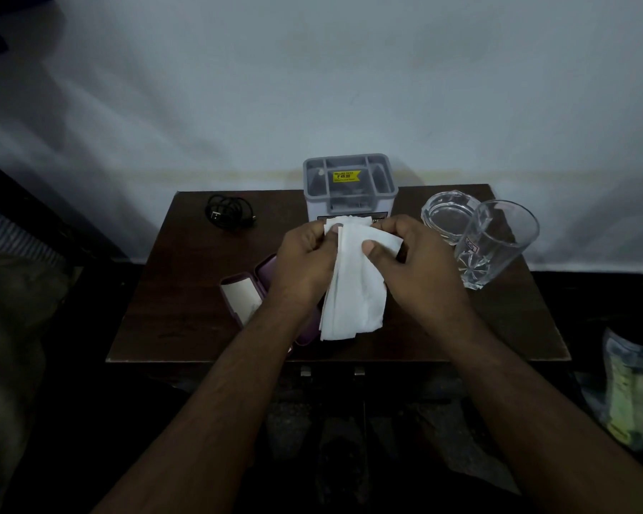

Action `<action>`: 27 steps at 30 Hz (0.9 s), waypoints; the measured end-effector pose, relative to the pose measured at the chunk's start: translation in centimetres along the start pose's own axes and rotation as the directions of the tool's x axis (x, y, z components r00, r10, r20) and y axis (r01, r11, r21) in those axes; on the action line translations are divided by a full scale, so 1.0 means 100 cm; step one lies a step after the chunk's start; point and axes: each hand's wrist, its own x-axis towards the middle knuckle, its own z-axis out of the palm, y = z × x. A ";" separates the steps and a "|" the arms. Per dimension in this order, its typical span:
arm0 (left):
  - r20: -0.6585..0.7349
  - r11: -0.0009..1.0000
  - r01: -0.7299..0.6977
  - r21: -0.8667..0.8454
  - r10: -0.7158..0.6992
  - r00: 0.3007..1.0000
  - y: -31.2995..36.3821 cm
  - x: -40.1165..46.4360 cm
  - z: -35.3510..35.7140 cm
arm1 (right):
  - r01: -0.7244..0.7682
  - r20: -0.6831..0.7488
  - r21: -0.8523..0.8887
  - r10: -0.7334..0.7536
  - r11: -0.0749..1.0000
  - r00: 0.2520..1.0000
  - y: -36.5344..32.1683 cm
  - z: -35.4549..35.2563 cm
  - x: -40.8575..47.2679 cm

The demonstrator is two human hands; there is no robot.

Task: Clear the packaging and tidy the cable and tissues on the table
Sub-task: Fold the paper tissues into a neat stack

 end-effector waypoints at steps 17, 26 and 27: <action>-0.072 0.925 0.238 -0.295 -0.270 0.960 0.000 0.001 -0.006 | -0.009 0.019 0.222 0.004 0.975 1.000 -0.006 -0.010 0.001; 0.100 0.929 0.227 -0.292 -0.207 0.973 0.004 -0.002 -0.003 | -0.013 0.066 -0.008 0.014 1.000 0.998 -0.006 0.003 0.000; 0.100 0.939 0.220 -0.264 -0.201 0.975 0.004 -0.002 -0.003 | -0.009 0.050 -0.037 0.011 0.999 0.999 -0.005 0.003 0.000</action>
